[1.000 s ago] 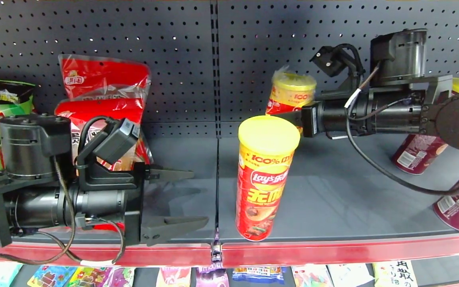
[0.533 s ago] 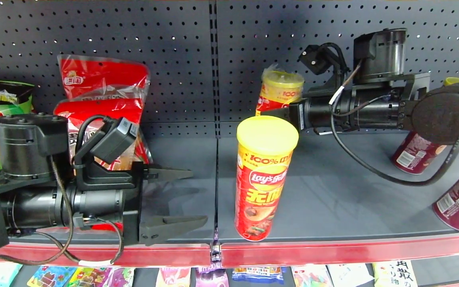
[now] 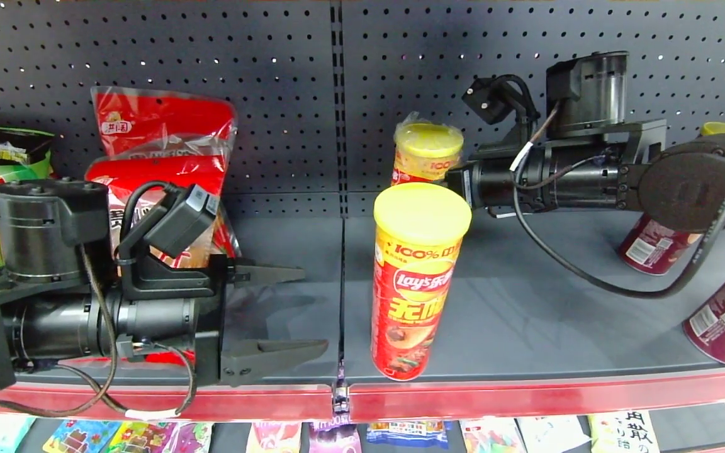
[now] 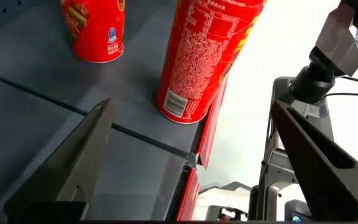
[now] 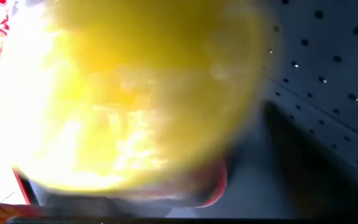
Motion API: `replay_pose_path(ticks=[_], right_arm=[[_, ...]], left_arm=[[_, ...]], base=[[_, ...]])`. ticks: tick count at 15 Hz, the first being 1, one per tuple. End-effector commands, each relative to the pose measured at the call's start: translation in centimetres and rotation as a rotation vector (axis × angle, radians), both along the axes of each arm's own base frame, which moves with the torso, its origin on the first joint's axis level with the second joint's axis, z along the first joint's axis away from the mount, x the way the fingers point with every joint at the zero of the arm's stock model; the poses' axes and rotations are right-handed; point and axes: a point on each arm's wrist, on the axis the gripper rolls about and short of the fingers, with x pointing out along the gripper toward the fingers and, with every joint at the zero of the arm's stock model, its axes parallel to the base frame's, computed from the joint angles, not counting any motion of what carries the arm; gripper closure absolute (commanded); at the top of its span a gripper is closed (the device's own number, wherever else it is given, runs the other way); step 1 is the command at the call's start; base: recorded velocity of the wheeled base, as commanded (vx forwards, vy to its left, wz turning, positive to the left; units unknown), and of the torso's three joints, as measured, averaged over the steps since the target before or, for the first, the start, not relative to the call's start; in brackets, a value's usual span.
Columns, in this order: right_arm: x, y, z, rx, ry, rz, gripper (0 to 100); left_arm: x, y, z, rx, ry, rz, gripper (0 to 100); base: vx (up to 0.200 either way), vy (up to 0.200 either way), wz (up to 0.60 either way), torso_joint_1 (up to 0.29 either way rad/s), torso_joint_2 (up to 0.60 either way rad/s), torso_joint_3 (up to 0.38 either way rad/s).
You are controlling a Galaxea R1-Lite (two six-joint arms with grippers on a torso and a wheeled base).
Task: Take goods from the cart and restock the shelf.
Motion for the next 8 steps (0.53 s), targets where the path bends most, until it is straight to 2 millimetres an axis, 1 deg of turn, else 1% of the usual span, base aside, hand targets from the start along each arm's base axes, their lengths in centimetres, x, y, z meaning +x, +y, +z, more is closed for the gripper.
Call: replay_pose_path(ticks=[1,2,3,5,8], right_arm=[[-0.9,-0.5,0.6,0.005,-0.008,-0.003,0],[-1.4,-0.9,0.6,0.004,-0.006,-0.007,0],[-2.8,-1.8,0.9,0.0,-0.006,-0.013,0],[-4.9,-3.0,1.0,-0.002,-0.003,-0.016,0],[-8.2,-4.8,0.7,-0.013,0.005,-0.037,0]], left_arm=[[0.2,-0.1,-0.1,0.003,0.004,0.001,0],[0.2,-0.1,-0.2,0.005,0.005,0.003,0],[0.4,-0.2,-0.3,0.01,0.005,0.014,0],[0.6,-0.3,-0.1,0.021,-0.007,0.055,0],[1.4,-1.4,-0.2,0.049,-0.02,0.111,0]], base=[[0.0,0.0,0.0,0.0,0.0,0.0],[0.0,0.0,0.0,0.0,0.0,0.0],[0.0,0.0,0.0,0.0,0.0,0.0],[0.0,0.0,0.0,0.0,0.0,0.0],[0.0,0.0,0.0,0.0,0.0,0.0]])
